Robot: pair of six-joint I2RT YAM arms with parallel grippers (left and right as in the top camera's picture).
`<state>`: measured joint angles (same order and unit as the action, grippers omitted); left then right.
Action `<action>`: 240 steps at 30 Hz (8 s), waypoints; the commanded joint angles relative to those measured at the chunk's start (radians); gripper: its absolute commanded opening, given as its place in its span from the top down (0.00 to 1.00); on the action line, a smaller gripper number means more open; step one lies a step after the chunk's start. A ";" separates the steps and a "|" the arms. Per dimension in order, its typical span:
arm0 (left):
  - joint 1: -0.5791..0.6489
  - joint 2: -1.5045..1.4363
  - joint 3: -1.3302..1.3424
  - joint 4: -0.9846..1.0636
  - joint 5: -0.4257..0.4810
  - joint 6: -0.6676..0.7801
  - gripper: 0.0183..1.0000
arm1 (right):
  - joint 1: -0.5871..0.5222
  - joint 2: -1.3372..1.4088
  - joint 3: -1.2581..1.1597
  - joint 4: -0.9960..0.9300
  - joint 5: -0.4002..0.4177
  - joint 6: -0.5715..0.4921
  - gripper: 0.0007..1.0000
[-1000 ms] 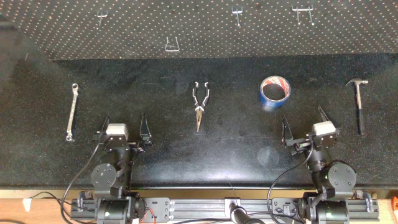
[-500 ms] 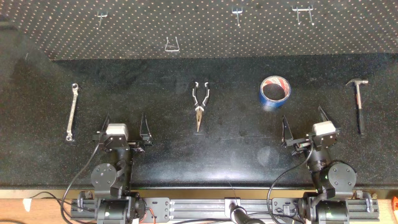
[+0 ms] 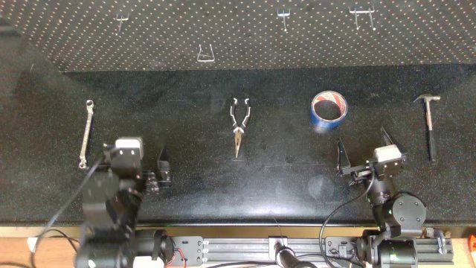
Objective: Place Tools Onto Pegboard
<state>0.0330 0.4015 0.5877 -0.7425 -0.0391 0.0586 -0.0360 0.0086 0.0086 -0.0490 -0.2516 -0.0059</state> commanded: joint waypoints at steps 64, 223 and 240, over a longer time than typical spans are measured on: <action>0.401 0.863 0.763 -0.014 0.059 0.063 0.99 | 0.008 -0.007 -0.004 -0.003 0.005 -0.010 0.02; -0.531 1.704 0.937 -0.150 -0.001 -0.573 0.00 | 0.008 -0.007 -0.004 -0.003 0.005 -0.010 0.02; -0.531 1.704 0.937 -0.150 0.018 -0.573 0.50 | 0.008 -0.007 -0.004 -0.003 0.005 -0.010 0.02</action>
<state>-0.4973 2.0758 1.5135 -0.8940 -0.0292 -0.5163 -0.0360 0.0082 0.0086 -0.0494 -0.2481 -0.0059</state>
